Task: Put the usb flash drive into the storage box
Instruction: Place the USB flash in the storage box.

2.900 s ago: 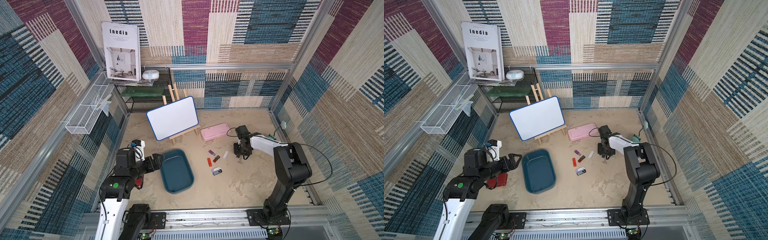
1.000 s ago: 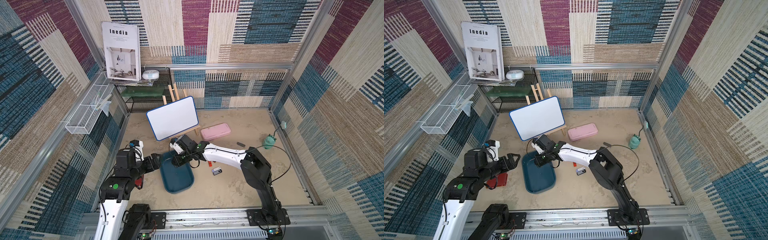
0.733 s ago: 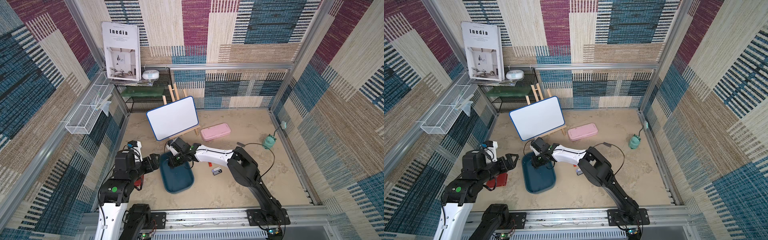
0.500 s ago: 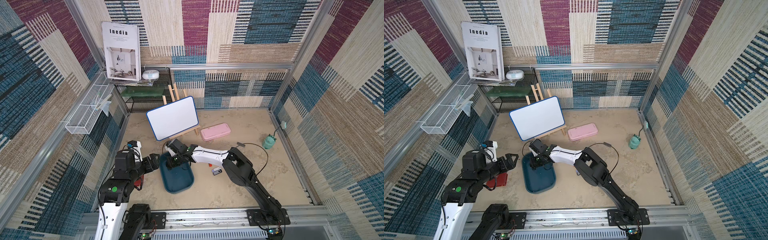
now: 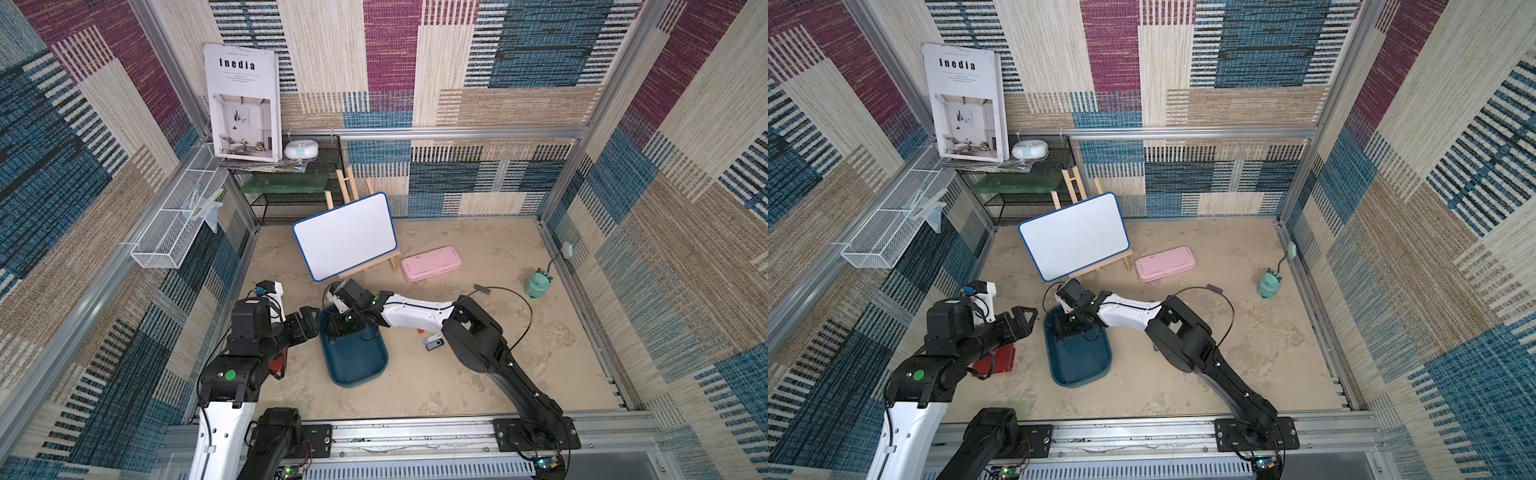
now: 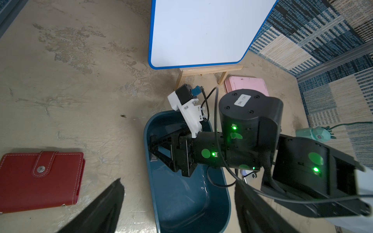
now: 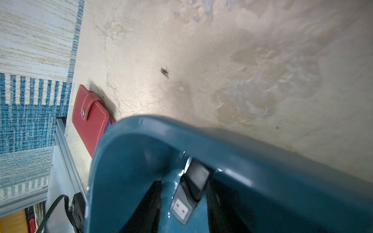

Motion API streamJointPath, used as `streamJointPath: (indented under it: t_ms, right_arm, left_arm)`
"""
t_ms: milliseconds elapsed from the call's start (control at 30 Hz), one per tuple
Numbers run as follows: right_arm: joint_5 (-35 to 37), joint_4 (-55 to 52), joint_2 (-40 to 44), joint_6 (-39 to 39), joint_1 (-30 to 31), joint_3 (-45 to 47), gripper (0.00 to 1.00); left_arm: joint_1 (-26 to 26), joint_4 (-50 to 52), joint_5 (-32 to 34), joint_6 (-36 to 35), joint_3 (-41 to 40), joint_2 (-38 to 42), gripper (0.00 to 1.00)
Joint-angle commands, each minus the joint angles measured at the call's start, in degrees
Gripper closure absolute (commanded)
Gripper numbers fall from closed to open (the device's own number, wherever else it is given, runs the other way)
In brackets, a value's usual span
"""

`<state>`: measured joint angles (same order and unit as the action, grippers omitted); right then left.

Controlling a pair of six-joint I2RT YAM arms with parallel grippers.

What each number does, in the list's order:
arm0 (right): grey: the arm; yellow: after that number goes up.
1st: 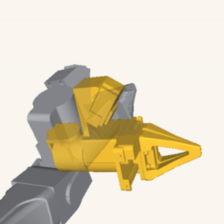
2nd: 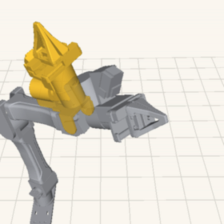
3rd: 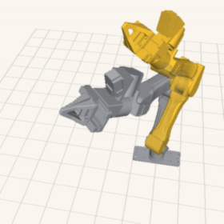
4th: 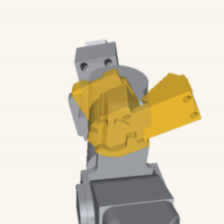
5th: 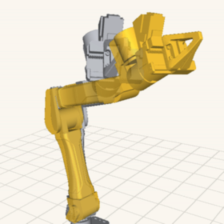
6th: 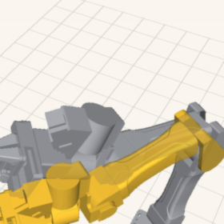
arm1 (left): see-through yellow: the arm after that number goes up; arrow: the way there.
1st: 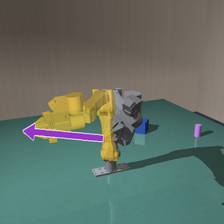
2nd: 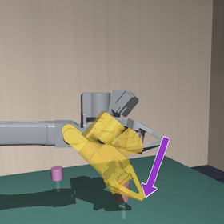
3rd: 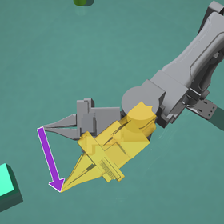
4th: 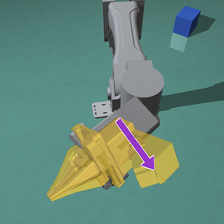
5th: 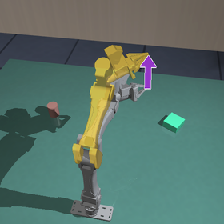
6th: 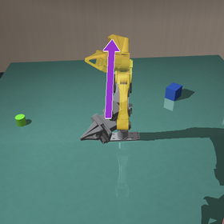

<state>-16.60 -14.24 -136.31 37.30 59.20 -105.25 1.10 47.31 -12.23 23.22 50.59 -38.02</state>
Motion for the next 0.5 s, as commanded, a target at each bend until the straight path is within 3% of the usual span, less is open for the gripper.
streamJointPath:
  t_ms: [0, 300, 367, 467]
  right_arm:
    - [0.16, -0.44, 2.18, -1.85, 0.05, 0.74, 0.56]
    - [10.6, -3.29, 18.66, -8.92, -0.04, 10.3, 0.52]
    - [16.69, -5.44, 24.77, -10.98, -0.31, 14.05, 0.5]
    - [27.32, -7.41, 34.75, -11.96, -0.95, 21.37, 0.47]
  left_arm:
    - [-0.02, 0.85, 0.37, 0.07, 0.23, -0.24, 0.1]
    - [-0.02, 0.76, 1.75, 0.16, 0.3, 0.92, 0.1]
    - [0.01, 1.14, 2.42, 0.26, 0.37, 1.52, 0.11]
    - [-0.02, -0.4, 3.63, 1.64, -2.58, 4.22, 0.2]
